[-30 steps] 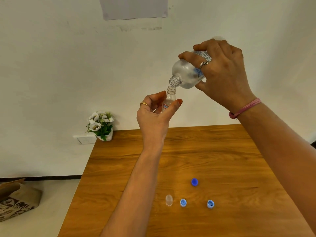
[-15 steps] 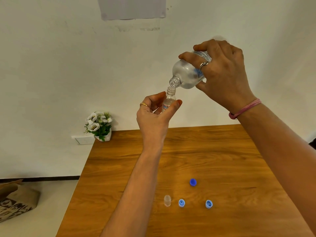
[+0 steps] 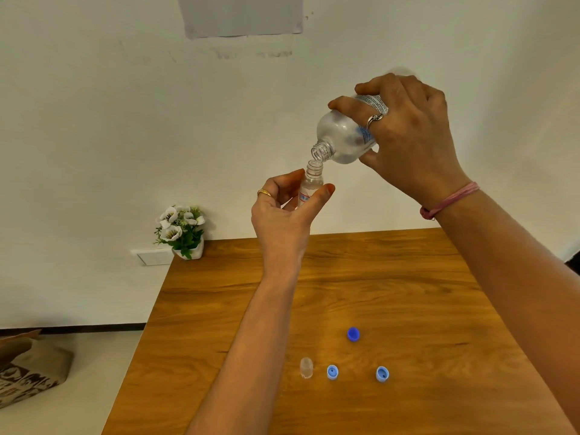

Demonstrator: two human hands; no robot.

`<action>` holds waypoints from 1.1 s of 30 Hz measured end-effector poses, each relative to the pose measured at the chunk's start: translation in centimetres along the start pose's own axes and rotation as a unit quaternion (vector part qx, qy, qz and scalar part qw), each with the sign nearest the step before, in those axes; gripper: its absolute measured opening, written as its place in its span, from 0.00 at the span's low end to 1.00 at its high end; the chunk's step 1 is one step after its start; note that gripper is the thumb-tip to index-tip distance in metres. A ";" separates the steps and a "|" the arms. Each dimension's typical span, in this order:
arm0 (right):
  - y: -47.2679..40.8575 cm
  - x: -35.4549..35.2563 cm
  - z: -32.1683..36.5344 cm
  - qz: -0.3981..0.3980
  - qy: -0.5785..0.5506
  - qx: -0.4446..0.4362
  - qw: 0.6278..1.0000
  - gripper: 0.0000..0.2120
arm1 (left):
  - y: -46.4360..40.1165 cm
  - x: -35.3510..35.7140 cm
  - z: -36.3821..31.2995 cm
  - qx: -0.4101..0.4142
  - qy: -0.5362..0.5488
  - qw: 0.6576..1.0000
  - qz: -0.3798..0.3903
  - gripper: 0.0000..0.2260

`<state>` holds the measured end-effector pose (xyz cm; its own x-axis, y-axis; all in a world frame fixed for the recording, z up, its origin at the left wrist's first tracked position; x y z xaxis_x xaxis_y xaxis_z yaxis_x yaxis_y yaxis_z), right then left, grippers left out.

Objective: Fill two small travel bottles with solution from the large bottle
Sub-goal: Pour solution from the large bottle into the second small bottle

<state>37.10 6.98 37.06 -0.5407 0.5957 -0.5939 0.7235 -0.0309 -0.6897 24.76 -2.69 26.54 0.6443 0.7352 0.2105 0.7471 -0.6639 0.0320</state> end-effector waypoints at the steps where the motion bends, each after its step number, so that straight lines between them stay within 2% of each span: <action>1: 0.0 0.0 0.0 0.001 0.000 0.000 1.000 0.25 | 0.0 0.0 0.0 -0.001 0.001 1.000 0.001 0.17; 33: -0.2 0.1 0.3 0.001 -0.022 -0.003 1.000 0.26 | 0.0 -0.2 -0.1 0.002 0.009 1.000 0.004 0.16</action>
<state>36.77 6.86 37.00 -0.5572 0.5605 -0.6126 0.7267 -0.0278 -0.6864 24.61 -2.88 26.57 0.6479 0.7265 0.2289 0.7421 -0.6698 0.0254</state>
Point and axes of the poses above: each hand's wrist, its own y-axis away from the middle knuckle, its own x-axis out of the palm, z = x × y, the point moved 8 cm from there along -y, towards the middle knuckle, and after that the axes turned 14 degrees about -x, right-handed, at the moved point
